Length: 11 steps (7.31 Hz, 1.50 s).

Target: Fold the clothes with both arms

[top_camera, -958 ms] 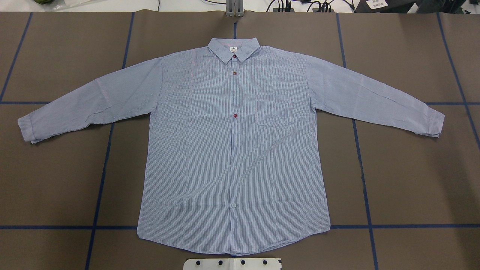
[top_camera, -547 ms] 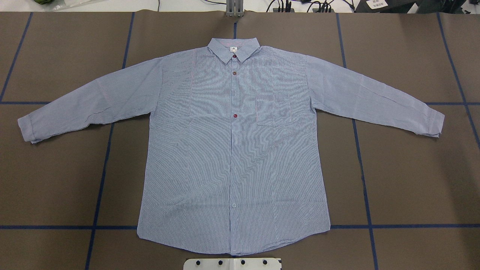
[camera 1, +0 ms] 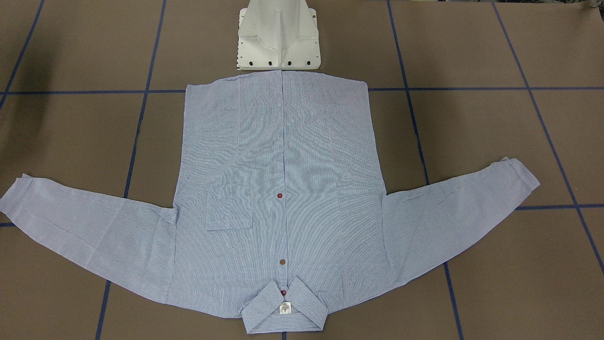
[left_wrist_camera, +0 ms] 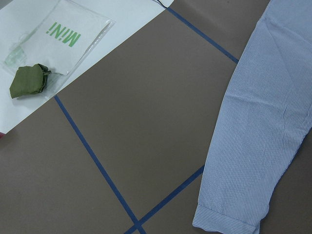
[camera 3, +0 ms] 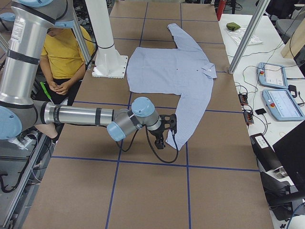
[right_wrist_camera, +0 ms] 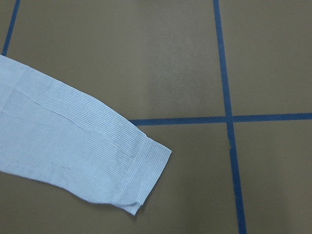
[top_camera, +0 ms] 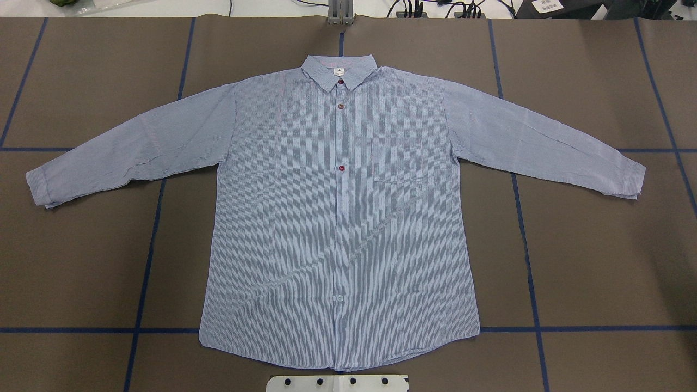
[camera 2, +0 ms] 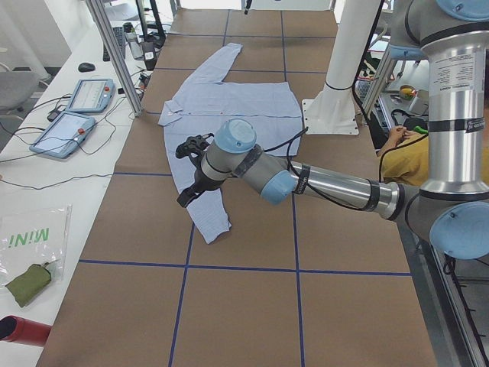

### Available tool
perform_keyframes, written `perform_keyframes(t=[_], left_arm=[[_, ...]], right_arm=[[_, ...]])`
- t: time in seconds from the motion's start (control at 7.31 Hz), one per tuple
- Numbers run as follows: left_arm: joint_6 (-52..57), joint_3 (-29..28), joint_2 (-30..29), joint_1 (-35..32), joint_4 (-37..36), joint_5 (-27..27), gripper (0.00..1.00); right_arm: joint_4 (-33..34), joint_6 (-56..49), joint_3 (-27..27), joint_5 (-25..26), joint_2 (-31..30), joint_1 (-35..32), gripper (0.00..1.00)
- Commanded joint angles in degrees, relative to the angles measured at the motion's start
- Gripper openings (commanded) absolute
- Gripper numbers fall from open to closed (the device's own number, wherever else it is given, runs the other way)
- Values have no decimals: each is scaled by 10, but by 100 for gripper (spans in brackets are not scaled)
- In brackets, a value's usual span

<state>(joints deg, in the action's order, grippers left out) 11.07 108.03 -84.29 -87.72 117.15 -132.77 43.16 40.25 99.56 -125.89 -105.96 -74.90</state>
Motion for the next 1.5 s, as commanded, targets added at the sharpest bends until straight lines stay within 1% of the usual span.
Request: perform_keyframes(t=[0.0,0.27,0.41,0.55,0.68,0.82,1.09,1.23,1.37], left_arm=[[0,0,0,0,0,1,100],[1,0,0,0,0,0,100],[1,-1,0,0,0,0,100],[1,-1,0,0,0,0,100],[1,-1,1,0,0,0,100],[1,-1,0,0,0,0,100],[1,-1,0,0,0,0,100],[1,-1,0,0,0,0,100],[2,-1,1,0,0,0,100]], right_arm=[[-111,137,-74,97,32,98,88],[-152,211,-96,186,34,179,78],[-164,214,-104,214,34,206,77],[-165,216,-111,223,34,215,73],[-167,229,-116,237,34,226,73],[-181,234,-122,240,34,234,72],[-202,245,-140,264,35,253,67],[-202,251,-140,264,35,254,59],[-202,251,-140,264,38,254,43]])
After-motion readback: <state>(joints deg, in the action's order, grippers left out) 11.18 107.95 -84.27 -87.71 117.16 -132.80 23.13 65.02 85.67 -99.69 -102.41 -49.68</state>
